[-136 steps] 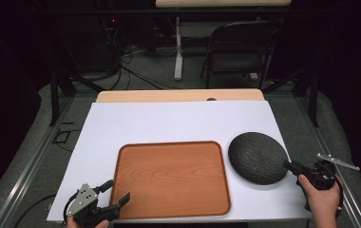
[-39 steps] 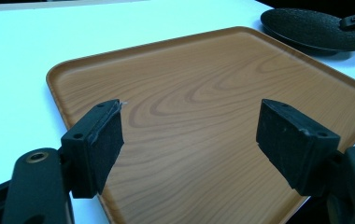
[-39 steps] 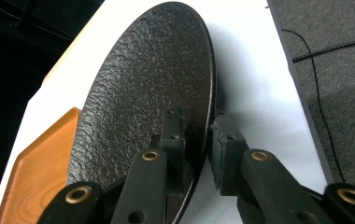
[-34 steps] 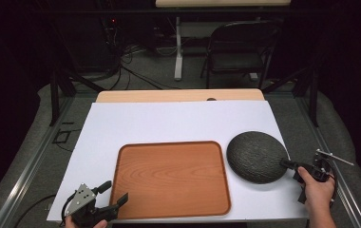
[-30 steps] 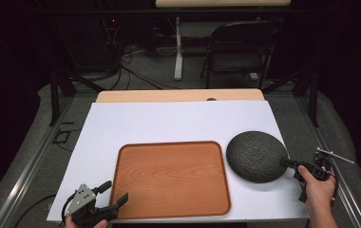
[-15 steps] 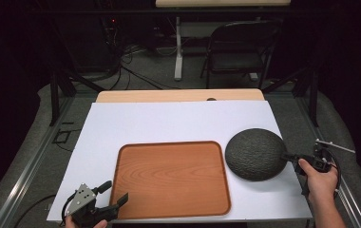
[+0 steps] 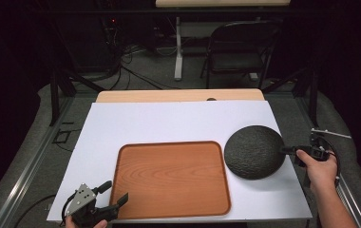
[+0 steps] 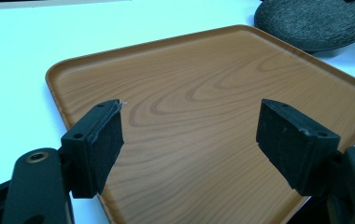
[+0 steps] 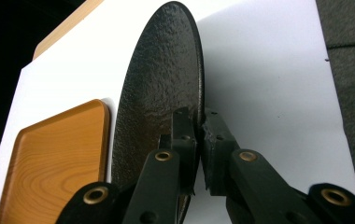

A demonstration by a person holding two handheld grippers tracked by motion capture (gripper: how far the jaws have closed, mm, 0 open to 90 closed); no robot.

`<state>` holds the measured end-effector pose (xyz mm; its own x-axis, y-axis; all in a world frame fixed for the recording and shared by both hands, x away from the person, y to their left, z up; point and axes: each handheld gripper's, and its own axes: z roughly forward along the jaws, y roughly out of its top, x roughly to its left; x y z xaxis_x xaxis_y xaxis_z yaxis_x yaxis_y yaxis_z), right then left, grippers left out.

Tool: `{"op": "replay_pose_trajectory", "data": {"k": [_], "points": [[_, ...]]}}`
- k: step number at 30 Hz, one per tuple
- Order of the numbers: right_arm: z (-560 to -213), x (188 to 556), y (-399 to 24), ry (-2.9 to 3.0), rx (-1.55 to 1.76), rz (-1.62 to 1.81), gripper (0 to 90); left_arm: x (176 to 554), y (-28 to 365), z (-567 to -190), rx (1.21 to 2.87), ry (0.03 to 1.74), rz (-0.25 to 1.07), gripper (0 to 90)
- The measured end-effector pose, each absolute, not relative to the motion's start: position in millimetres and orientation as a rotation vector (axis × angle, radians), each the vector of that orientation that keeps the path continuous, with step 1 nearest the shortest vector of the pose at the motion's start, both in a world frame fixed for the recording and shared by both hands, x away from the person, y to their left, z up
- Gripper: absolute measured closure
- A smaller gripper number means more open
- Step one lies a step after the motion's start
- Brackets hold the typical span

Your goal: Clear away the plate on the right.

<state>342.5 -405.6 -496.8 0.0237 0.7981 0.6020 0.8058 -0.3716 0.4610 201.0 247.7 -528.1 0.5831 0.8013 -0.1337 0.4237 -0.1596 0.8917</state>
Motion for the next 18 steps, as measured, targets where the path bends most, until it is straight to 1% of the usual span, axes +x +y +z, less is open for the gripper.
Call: {"op": "replay_pose_trajectory", "data": {"k": [9, 18], "points": [[-487, 358, -405, -1.752, -2.214, -1.256, 86.8, 201, 248, -528, 1.787, 1.006, 0.458, 22.9], [-467, 373, -395, -1.869, -2.192, -1.193, 87.5, 202, 248, -528, 1.791, 1.003, 0.455, 23.0]]}}
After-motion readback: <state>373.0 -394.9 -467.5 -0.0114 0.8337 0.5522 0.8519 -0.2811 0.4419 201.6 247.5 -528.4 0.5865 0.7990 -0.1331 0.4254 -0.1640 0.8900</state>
